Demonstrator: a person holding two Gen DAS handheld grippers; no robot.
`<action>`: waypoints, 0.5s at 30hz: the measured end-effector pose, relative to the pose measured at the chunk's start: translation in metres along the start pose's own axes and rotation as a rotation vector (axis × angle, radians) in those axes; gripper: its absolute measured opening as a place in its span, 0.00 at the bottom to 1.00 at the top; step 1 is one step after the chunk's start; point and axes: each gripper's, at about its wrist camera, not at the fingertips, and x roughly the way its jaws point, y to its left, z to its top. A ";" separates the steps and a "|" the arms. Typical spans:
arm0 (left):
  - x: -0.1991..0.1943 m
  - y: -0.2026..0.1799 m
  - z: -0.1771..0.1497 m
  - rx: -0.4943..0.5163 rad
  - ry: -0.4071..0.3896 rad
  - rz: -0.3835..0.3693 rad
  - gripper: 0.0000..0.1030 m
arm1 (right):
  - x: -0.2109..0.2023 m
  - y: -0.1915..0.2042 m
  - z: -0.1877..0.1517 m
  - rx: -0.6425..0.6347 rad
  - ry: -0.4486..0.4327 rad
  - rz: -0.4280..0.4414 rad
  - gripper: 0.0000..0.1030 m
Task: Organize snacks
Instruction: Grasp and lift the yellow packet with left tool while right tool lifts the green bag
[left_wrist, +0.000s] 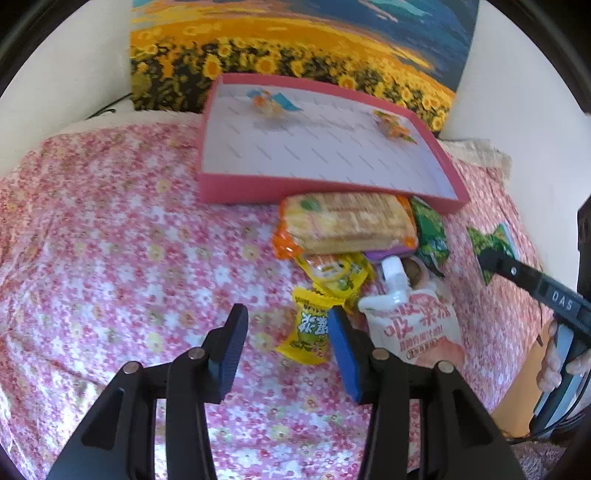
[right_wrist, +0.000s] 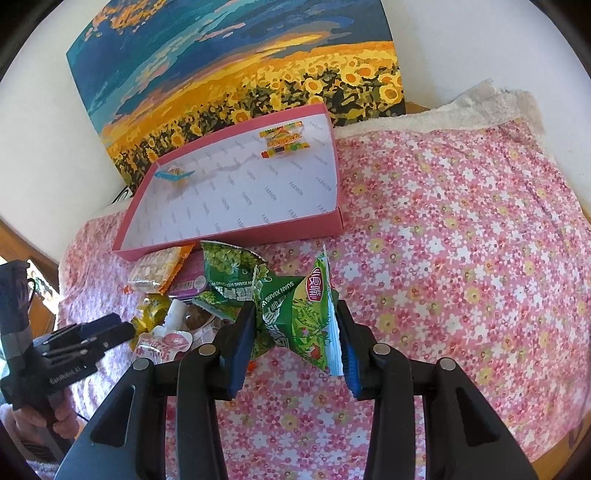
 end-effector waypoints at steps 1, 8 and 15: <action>0.002 -0.002 0.000 0.005 0.002 -0.005 0.46 | 0.000 0.000 0.000 0.000 0.001 0.000 0.41; 0.015 -0.013 -0.002 0.048 0.034 -0.008 0.46 | 0.001 0.000 -0.001 0.001 0.005 0.002 0.41; 0.022 -0.013 0.002 0.044 0.024 0.014 0.24 | 0.001 0.000 -0.001 0.003 0.005 0.002 0.41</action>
